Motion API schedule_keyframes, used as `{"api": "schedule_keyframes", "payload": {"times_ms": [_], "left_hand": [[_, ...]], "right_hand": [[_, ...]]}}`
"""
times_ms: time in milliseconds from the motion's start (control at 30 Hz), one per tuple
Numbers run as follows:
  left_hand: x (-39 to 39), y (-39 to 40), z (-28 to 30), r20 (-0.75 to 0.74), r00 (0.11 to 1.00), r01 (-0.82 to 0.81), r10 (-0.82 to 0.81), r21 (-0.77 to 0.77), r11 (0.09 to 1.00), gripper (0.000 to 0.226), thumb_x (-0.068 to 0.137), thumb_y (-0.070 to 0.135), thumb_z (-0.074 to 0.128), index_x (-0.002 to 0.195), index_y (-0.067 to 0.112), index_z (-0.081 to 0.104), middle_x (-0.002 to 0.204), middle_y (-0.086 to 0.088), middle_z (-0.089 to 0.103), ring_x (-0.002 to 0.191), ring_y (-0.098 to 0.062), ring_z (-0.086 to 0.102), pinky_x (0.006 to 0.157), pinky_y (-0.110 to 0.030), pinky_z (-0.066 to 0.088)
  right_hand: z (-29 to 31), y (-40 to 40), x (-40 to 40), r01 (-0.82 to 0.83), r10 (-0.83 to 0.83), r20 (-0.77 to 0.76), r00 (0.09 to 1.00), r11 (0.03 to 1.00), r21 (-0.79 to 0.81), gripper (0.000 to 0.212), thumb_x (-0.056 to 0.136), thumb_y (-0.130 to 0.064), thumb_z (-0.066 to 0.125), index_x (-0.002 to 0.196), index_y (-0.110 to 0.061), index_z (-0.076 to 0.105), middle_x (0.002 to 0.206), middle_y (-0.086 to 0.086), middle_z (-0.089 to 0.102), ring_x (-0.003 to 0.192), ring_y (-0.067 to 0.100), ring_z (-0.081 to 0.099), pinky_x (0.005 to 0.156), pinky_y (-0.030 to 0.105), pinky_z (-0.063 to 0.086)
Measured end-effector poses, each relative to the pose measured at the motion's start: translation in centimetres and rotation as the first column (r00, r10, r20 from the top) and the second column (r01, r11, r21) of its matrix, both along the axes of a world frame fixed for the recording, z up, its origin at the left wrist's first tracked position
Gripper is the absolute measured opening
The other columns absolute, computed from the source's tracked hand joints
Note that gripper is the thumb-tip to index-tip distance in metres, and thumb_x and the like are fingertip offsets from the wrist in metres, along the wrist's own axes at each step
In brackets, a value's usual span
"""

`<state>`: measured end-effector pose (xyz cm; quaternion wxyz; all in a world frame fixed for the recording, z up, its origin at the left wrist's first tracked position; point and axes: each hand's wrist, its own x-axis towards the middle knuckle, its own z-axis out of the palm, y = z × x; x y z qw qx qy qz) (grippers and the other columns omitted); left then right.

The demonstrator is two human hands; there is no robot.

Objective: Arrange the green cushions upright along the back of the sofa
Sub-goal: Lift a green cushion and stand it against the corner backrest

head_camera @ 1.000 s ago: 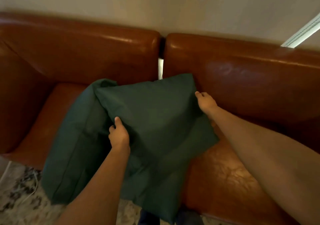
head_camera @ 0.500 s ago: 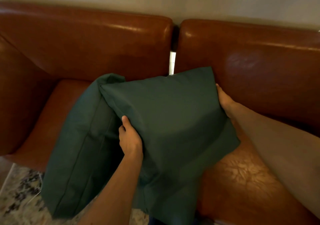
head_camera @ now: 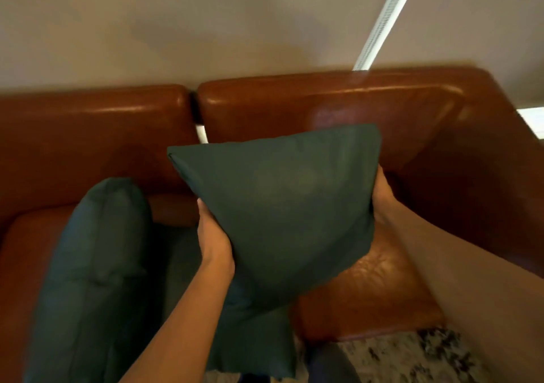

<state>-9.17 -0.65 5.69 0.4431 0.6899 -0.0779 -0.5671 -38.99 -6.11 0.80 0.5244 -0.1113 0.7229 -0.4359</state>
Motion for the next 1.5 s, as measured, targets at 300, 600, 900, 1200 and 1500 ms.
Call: {"api": "schedule_keyframes", "payload": {"times_ms": [300, 600, 900, 1200, 1500], "left_hand": [[-14.0, -3.8, 0.3, 0.025, 0.980, 0.197, -0.196, -0.088, 0.976, 0.028, 0.099, 0.052, 0.036, 0.101, 0.040, 0.061, 0.105, 0.014, 0.063, 0.098, -0.008, 0.057, 0.094, -0.034, 0.040], [-22.1, -9.6, -4.2, 0.013, 0.989, 0.144, -0.145, 0.023, 0.989, 0.044, 0.093, 0.062, 0.040, 0.119, 0.033, 0.061, 0.126, 0.003, 0.064, 0.118, -0.024, 0.056, 0.108, -0.049, 0.042], [-23.6, -13.4, -9.0, 0.099, 0.994, 0.036, -0.049, 0.126, 0.991, 0.021, 0.095, 0.041, 0.048, 0.095, 0.028, 0.065, 0.113, 0.001, 0.068, 0.107, -0.025, 0.060, 0.104, -0.045, 0.047], [-23.7, -13.6, -11.3, -0.001, 1.000, -0.008, 0.008, 0.093, 0.996, 0.023, 0.096, 0.041, 0.050, 0.090, 0.028, 0.068, 0.095, 0.005, 0.073, 0.101, -0.025, 0.066, 0.096, -0.043, 0.052], [-23.3, -12.1, -12.9, 0.156, 0.984, 0.059, -0.089, 0.186, 0.981, 0.029, 0.098, 0.026, 0.045, 0.113, 0.012, 0.066, 0.125, -0.019, 0.066, 0.114, -0.027, 0.060, 0.072, -0.033, 0.047]], "right_hand": [[1.5, 0.8, -13.1, 0.142, -0.139, 0.033, 0.990, 0.981, -0.130, 0.060, 0.095, -0.061, 0.030, 0.130, -0.023, 0.060, 0.122, 0.001, 0.066, 0.111, 0.020, 0.061, 0.081, 0.033, 0.052], [-3.0, -3.5, -21.7, 0.072, -0.068, 0.040, 0.997, 0.992, -0.100, 0.050, 0.094, -0.064, 0.029, 0.112, -0.033, 0.064, 0.111, -0.008, 0.068, 0.110, 0.013, 0.061, 0.087, 0.031, 0.048], [-8.7, -6.8, -22.8, 0.029, -0.028, 0.020, 0.999, 0.999, -0.039, 0.049, 0.095, -0.059, 0.032, 0.122, -0.030, 0.061, 0.115, -0.010, 0.066, 0.105, 0.007, 0.060, 0.089, 0.028, 0.049], [-9.7, -6.4, -23.1, 0.152, -0.159, -0.103, 0.982, 0.986, -0.068, 0.030, 0.097, -0.053, 0.036, 0.102, -0.038, 0.061, 0.103, -0.020, 0.064, 0.098, -0.001, 0.058, 0.085, 0.023, 0.047], [-12.0, -5.4, -22.8, 0.142, -0.140, -0.155, 0.978, 0.990, -0.002, 0.051, 0.096, -0.053, 0.035, 0.134, -0.025, 0.054, 0.132, -0.007, 0.058, 0.122, 0.012, 0.053, 0.110, 0.033, 0.040]]}}
